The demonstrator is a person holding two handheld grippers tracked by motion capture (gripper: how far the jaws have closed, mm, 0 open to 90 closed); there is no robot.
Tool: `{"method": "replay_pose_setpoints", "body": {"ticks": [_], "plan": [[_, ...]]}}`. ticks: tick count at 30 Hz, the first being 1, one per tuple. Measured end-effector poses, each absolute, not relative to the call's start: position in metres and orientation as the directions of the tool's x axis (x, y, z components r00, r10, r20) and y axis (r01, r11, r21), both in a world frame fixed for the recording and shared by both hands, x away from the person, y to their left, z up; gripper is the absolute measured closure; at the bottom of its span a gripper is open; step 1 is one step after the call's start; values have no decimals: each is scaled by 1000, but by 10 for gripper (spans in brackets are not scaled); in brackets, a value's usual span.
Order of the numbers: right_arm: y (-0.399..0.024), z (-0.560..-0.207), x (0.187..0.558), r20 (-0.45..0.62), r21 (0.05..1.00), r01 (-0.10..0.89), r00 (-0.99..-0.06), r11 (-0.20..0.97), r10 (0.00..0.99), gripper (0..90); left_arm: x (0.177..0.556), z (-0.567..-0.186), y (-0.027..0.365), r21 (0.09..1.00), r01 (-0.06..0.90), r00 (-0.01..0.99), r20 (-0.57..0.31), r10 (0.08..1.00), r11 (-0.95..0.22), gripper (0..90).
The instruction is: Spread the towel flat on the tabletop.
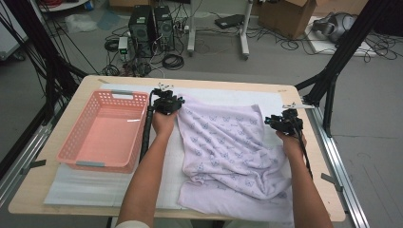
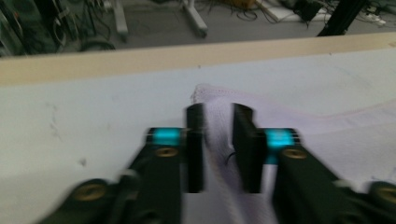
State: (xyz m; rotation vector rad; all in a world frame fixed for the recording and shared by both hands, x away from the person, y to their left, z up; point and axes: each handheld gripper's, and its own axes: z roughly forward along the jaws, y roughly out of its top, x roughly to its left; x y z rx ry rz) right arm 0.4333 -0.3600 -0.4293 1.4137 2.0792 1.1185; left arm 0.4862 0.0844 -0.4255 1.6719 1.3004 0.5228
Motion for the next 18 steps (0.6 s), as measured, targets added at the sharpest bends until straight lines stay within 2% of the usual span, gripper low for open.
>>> {"method": "replay_pose_setpoints", "body": {"ticks": [2, 4, 6, 8, 10, 12, 15, 18], "plan": [[-355, -437, 438, 128, 772, 609, -432, 184, 893, 617, 484, -425, 82, 842, 538, 380, -198, 904, -41, 522], [-349, -442, 442, 129, 749, 628, -450, 211, 883, 647, 481, -422, 79, 837, 543, 409, -195, 891, -66, 513], [-343, -446, 444, 87, 735, 624, -476, 266, 875, 837, 479, -419, 77, 837, 543, 425, -210, 881, -63, 504], [-338, -444, 446, 39, 731, 598, -518, 329, 855, 876, 475, -415, 74, 836, 544, 448, -221, 866, -67, 503], [-337, -438, 449, -96, 730, 565, -474, 386, 875, 880, 471, -413, 70, 834, 546, 474, -230, 850, -79, 503], [-344, -432, 451, -135, 774, 537, -376, 335, 917, 880, 461, -413, 65, 845, 526, 499, -216, 839, -95, 516], [-358, -427, 450, -140, 820, 526, -198, 226, 970, 879, 452, -418, 56, 825, 545, 544, -211, 812, -150, 506], [-365, -425, 448, -82, 838, 521, -174, 162, 981, 844, 445, -425, 50, 809, 555, 576, -206, 791, -193, 500]]}}
